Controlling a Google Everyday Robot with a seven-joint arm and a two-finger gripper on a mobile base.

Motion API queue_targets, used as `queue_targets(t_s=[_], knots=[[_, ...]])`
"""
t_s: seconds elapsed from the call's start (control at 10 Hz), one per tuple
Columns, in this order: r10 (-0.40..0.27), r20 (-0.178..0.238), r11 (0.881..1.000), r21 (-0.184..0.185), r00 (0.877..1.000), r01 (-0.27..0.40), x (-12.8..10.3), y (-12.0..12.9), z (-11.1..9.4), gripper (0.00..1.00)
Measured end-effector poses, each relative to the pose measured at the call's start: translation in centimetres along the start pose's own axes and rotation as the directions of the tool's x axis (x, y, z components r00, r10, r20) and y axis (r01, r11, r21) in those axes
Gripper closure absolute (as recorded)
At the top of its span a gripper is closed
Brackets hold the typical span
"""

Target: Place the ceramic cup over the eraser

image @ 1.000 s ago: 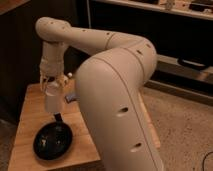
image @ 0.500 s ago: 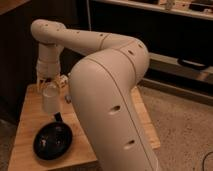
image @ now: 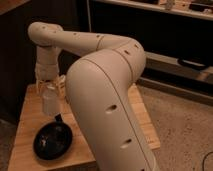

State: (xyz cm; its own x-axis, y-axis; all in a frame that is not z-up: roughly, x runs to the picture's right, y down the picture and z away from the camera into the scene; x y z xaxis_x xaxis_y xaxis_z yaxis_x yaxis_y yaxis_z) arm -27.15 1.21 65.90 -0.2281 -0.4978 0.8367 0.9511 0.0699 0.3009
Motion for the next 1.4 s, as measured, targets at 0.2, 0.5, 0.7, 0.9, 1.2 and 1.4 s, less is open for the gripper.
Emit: queue_targets(t_s=[0.2,0.5,0.7,0.9,1.2,1.4], knots=[[0.0,0.017,1.0,0.001,1.0,0.0,0.7,0.0,0.6,1.0],[0.006,0.039,1.0,0.006,0.999,-0.006,2.0,0.0,1.8,1.0],[0.014,0.041,1.0,-0.003,0.999,-0.014,2.7,0.3,2.5,1.0],[0.025,0.038,1.0,-0.012,0.999,-0.024,3.0,0.6,2.8,1.0],[-0.019,0.066,1.0,-0.01,0.998,0.02,3.1,1.1,3.0,0.86],[-0.061,0.098,0.998,0.013,0.993,0.06,2.8,1.6,2.8,0.64]])
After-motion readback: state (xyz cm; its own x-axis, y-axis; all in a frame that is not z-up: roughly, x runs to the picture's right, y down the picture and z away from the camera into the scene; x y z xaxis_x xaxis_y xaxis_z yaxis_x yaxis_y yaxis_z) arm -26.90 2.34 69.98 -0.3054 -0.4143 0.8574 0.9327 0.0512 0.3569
